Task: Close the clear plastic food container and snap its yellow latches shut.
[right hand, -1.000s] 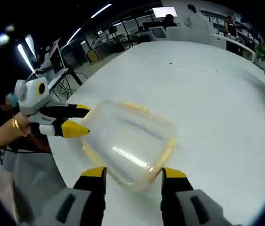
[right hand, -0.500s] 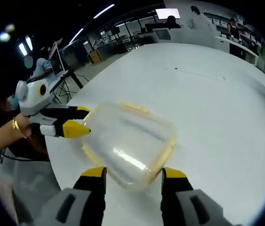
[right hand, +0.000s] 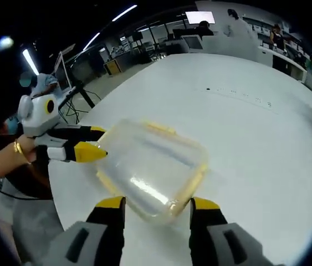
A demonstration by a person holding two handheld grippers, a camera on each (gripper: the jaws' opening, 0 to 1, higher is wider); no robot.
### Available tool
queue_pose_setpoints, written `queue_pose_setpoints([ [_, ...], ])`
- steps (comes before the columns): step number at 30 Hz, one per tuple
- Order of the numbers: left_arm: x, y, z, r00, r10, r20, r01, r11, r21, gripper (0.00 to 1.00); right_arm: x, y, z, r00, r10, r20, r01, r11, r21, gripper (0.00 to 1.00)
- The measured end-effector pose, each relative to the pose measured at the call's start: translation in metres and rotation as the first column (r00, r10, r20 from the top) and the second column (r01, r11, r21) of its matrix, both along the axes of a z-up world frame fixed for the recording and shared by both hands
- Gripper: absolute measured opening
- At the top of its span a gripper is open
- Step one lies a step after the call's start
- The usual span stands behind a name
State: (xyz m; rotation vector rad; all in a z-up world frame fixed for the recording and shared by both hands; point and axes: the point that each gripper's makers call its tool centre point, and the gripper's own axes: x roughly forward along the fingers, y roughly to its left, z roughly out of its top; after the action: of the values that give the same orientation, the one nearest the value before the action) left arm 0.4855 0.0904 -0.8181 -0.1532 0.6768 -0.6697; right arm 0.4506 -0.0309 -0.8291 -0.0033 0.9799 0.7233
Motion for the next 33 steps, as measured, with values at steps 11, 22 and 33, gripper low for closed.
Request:
queue_pose_setpoints([
  [11,0.026,0.006,0.001,0.999,0.038,0.013,-0.038,0.999,-0.020,0.39,0.028,0.006,0.000,1.000,0.007,0.014,-0.007,1.000,0.011,0.44],
  [22,0.029,0.006,0.001,0.999,0.052,0.004,-0.052,0.998,-0.027,0.39,0.031,0.006,0.001,1.000,0.004,0.025,-0.004,1.000,0.009,0.44],
  [33,0.018,0.012,0.010,0.998,0.061,-0.010,-0.061,0.998,-0.011,0.43,0.029,0.003,0.006,0.997,0.018,0.070,-0.016,0.999,-0.037,0.48],
])
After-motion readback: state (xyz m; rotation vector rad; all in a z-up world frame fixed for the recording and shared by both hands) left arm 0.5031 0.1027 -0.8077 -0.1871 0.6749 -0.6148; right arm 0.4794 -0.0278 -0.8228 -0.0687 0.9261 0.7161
